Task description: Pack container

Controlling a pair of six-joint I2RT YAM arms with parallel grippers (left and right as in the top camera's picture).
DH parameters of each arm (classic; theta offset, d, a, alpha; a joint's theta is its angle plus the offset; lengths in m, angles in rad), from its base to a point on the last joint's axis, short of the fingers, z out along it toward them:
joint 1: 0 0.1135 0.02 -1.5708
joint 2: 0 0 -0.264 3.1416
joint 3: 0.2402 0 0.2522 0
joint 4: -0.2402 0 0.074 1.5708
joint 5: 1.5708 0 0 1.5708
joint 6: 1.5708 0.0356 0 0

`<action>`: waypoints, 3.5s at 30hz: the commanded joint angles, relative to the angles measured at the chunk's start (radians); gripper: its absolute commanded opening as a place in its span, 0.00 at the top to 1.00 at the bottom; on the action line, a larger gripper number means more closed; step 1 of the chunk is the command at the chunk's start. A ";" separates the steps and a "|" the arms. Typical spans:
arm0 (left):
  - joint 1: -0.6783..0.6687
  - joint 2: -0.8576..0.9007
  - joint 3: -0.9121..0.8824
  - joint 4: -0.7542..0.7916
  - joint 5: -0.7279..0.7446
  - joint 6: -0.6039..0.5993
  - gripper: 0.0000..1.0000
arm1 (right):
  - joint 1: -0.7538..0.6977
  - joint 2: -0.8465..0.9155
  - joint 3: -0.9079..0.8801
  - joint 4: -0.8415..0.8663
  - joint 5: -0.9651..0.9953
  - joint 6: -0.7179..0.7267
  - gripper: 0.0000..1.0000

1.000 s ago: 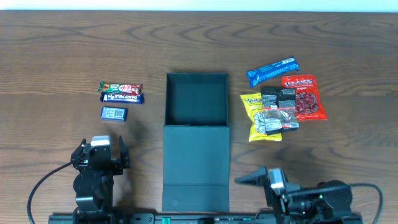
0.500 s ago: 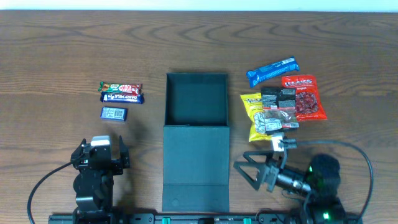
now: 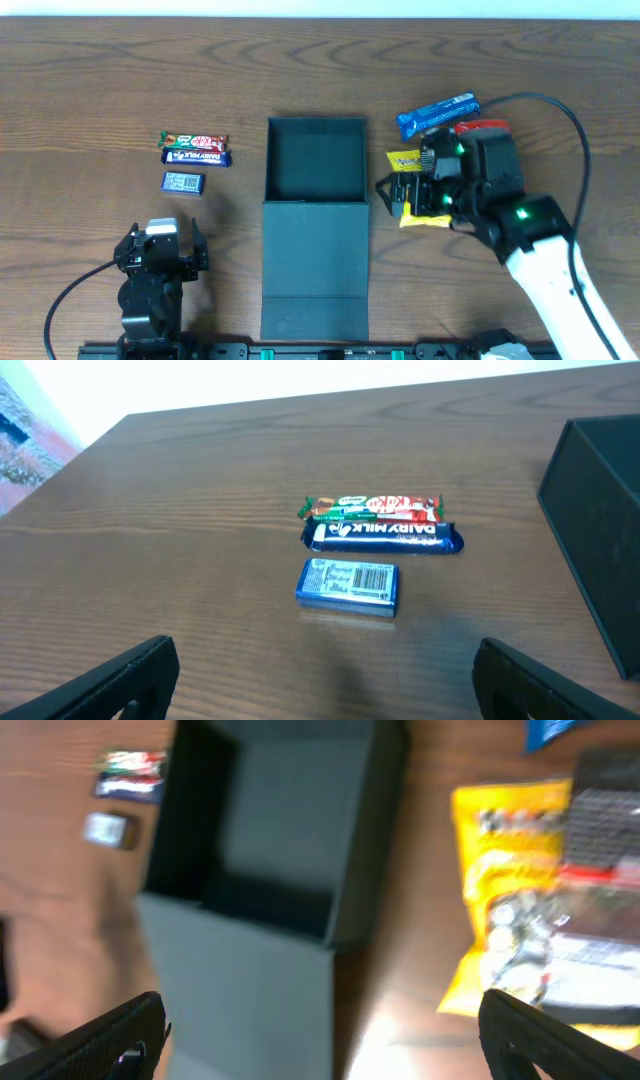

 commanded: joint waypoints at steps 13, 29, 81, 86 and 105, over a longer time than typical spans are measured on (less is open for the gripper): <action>0.006 -0.005 -0.021 -0.005 -0.017 0.006 0.05 | 0.054 0.364 0.144 0.200 0.180 -0.249 0.01; 0.006 -0.005 -0.021 -0.005 -0.017 0.006 0.05 | 0.217 0.516 0.147 0.258 0.367 -0.108 0.52; 0.006 -0.005 -0.021 -0.005 -0.017 0.006 0.05 | 0.149 0.758 0.446 0.233 0.475 0.250 0.99; 0.006 -0.005 -0.021 -0.004 -0.017 0.006 0.05 | 0.126 0.758 0.448 0.235 0.466 0.241 0.99; 0.006 -0.005 -0.021 -0.004 -0.018 0.006 0.05 | 0.112 0.758 0.448 0.172 0.358 0.096 0.99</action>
